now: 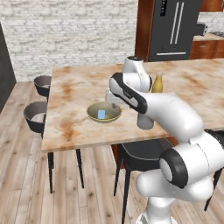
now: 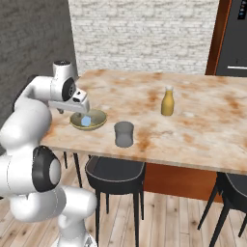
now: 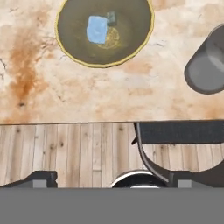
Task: There are two ice cubes in the ice bowl. Place both ice cubes in the glass cup.
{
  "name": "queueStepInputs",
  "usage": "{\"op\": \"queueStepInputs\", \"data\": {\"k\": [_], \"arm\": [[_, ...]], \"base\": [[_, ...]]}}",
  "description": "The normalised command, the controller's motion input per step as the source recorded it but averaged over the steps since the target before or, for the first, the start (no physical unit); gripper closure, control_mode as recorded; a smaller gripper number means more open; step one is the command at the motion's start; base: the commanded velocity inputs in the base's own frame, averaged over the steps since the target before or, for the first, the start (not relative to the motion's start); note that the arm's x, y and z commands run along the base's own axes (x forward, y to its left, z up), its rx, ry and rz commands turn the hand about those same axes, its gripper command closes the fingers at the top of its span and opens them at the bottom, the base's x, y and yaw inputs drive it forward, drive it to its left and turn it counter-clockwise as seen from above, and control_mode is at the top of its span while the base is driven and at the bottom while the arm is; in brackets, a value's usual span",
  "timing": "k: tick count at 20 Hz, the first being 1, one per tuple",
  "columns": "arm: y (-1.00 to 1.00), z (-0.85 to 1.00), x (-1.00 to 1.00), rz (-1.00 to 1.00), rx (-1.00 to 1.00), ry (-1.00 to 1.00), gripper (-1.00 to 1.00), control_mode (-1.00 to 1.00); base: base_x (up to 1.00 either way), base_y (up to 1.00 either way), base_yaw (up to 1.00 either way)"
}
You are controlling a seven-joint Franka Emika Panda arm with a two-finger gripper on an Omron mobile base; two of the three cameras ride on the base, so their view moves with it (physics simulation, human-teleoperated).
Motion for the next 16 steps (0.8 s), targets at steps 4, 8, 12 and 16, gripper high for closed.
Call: {"op": "queueStepInputs", "data": {"k": [4, 8, 12, 16], "arm": [[0.04, -0.44, 0.60, -0.17, 0.07, 0.00, -1.00, -1.00], [0.12, -0.37, 0.66, -0.15, 0.06, 0.06, -1.00, -1.00], [0.15, -0.37, 0.69, -0.12, 0.00, 0.08, -1.00, -1.00], [0.10, -0.23, 0.28, -0.03, 0.00, 0.15, -1.00, -1.00]], "base": [[0.00, 0.00, 0.00], [0.00, 0.00, 0.00], [0.00, 0.00, 0.00], [0.00, 0.00, 0.00]]}}
